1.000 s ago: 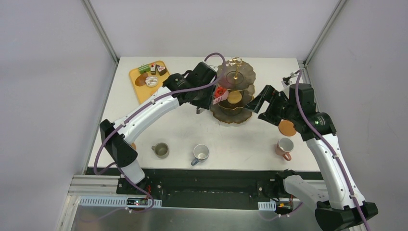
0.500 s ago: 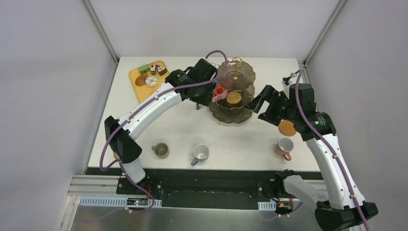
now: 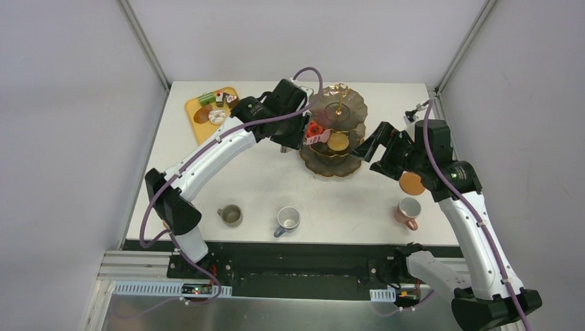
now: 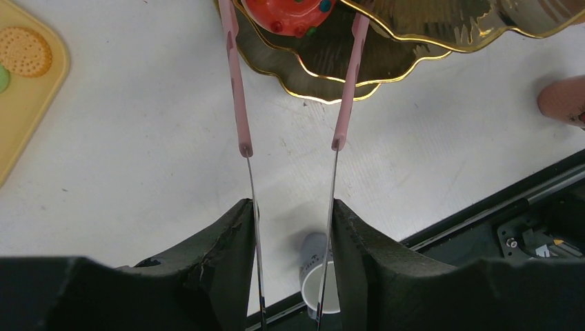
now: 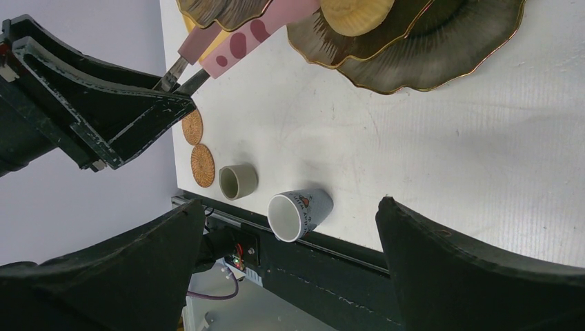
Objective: Serve the afternoon tea
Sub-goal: Place the desert on the desert table, then adjust the desert table at the center of the board.
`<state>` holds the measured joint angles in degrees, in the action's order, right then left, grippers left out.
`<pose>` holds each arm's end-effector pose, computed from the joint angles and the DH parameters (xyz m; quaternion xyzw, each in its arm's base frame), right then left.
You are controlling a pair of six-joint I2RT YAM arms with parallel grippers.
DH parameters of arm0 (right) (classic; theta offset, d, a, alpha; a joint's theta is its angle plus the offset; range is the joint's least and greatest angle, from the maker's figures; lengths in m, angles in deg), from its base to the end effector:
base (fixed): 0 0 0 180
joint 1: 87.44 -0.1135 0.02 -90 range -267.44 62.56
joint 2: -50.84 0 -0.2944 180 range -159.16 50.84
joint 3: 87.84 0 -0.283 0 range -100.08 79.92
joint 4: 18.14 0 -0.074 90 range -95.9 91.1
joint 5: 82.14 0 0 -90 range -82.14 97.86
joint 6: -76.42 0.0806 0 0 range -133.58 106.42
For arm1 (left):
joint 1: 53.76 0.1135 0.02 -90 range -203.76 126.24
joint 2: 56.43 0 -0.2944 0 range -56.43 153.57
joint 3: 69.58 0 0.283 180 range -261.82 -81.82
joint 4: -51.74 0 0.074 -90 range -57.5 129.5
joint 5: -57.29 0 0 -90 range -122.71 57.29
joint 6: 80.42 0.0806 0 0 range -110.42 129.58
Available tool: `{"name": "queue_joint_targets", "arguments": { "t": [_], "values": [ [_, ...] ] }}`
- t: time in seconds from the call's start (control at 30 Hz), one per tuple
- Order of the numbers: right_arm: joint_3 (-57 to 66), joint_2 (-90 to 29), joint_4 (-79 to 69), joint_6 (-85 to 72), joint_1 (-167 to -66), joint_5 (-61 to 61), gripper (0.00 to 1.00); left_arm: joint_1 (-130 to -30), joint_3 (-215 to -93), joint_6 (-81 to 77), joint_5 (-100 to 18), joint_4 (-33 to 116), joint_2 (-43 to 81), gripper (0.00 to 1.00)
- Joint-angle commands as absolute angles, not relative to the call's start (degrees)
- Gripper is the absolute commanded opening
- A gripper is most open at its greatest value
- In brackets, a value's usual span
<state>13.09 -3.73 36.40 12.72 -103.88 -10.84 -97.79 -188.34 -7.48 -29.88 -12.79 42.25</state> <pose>0.2200 0.0919 0.3955 -0.0074 0.8585 0.3107 0.4079 0.3195 -0.3033 0.3935 0.2056 0.8986 -0.1771 0.3449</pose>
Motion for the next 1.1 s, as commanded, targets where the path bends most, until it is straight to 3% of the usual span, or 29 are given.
{"name": "queue_joint_targets", "arguments": {
  "t": [0.0,0.3,0.87,1.07],
  "values": [
    [13.3,-3.8,35.4,12.4,-104.1,-11.2,0.99,-97.6,-190.5,-6.9,-31.3,-13.9,38.0,0.43],
    [13.9,-3.5,35.4,12.7,-104.1,-11.3,0.99,-94.4,-187.9,-9.9,-33.9,-13.2,35.4,0.38],
    [13.7,-3.5,35.0,12.6,-104.1,-11.1,0.99,-95.7,-190.8,-7.5,-31.6,-14.2,42.0,0.41],
    [13.7,-3.9,35.1,12.6,-104.2,-11.2,0.99,-96.1,-191.4,-6.9,-31.4,-13.4,42.9,0.35]
  ]
}}
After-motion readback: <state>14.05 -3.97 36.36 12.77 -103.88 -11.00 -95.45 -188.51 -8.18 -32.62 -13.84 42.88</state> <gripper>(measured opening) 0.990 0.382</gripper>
